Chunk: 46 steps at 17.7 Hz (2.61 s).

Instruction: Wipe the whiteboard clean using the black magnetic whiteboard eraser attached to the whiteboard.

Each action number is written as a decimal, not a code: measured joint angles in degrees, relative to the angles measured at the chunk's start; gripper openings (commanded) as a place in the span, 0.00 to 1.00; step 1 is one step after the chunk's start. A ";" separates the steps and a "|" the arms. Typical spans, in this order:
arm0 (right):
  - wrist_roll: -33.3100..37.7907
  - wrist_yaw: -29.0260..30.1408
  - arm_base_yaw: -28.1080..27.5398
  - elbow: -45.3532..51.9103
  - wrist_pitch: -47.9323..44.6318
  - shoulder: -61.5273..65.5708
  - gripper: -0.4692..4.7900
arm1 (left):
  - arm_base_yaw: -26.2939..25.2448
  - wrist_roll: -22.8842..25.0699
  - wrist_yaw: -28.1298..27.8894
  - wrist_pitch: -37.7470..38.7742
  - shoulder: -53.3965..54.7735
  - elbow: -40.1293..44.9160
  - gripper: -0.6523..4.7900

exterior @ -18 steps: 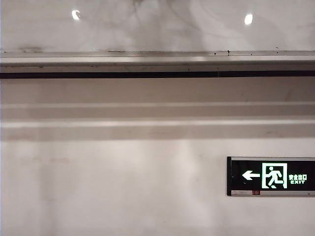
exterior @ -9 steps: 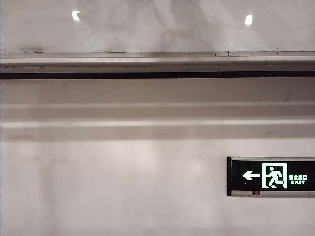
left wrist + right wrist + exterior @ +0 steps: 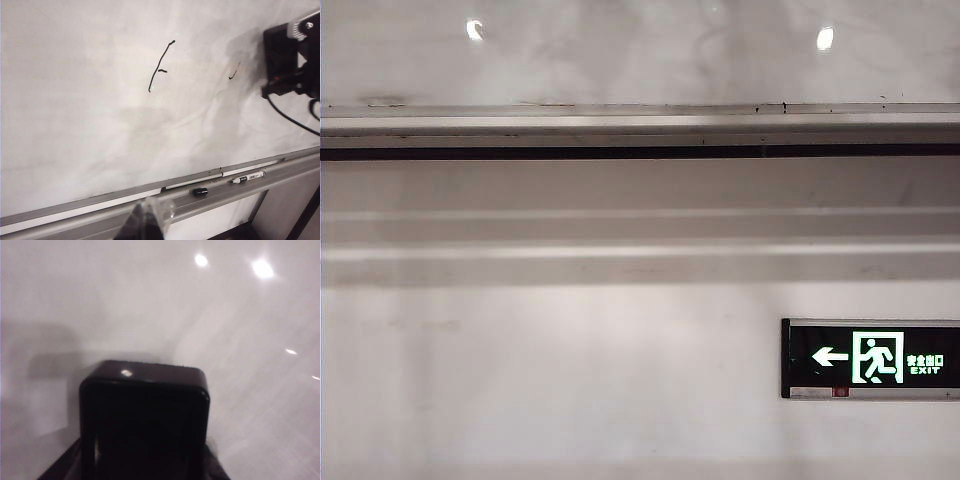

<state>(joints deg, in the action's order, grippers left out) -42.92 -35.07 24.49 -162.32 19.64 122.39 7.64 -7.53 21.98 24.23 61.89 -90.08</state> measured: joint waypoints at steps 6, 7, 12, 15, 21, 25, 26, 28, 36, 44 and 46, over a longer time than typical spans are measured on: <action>10.86 16.83 -0.52 -0.17 13.27 0.52 0.09 | 0.02 0.00 0.98 0.02 -0.02 0.00 0.11; 11.69 17.64 -0.50 -0.33 13.55 0.68 0.09 | 0.02 0.00 1.01 0.02 -0.02 0.00 0.11; 12.26 33.70 1.70 -0.28 24.00 4.66 0.09 | 0.00 0.00 1.03 0.02 -0.02 0.00 0.11; 11.98 31.63 2.95 0.28 26.03 5.95 0.09 | 0.00 -0.22 1.03 0.00 -0.02 0.00 0.11; 12.48 29.77 5.60 0.26 2.58 5.42 0.09 | 0.00 -0.24 1.05 0.02 -0.04 0.00 0.11; 8.50 27.50 9.92 0.07 -9.75 7.34 0.09 | 0.02 -1.33 1.64 0.02 -0.07 0.00 0.11; 7.58 26.80 10.80 0.20 -10.34 8.44 0.09 | 0.00 -1.33 2.21 0.02 -0.11 0.00 0.11; 6.86 25.81 11.04 0.24 -11.69 9.70 0.10 | 0.00 -1.33 2.54 0.00 -0.13 0.00 0.11; 6.86 19.47 11.04 0.17 -16.70 11.19 0.32 | 0.00 -1.36 3.54 0.02 -0.24 0.00 0.11; 6.84 19.43 10.75 0.00 -18.21 12.00 0.33 | 0.00 -1.36 3.56 0.00 -0.24 0.00 0.11; 6.84 18.73 10.75 -0.02 -18.14 12.02 0.33 | 0.00 -1.36 3.56 0.00 -0.24 0.00 0.11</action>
<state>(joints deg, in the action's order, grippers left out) -36.07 -16.34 35.24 -162.34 1.50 134.41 7.64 -8.88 25.54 24.23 61.65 -90.08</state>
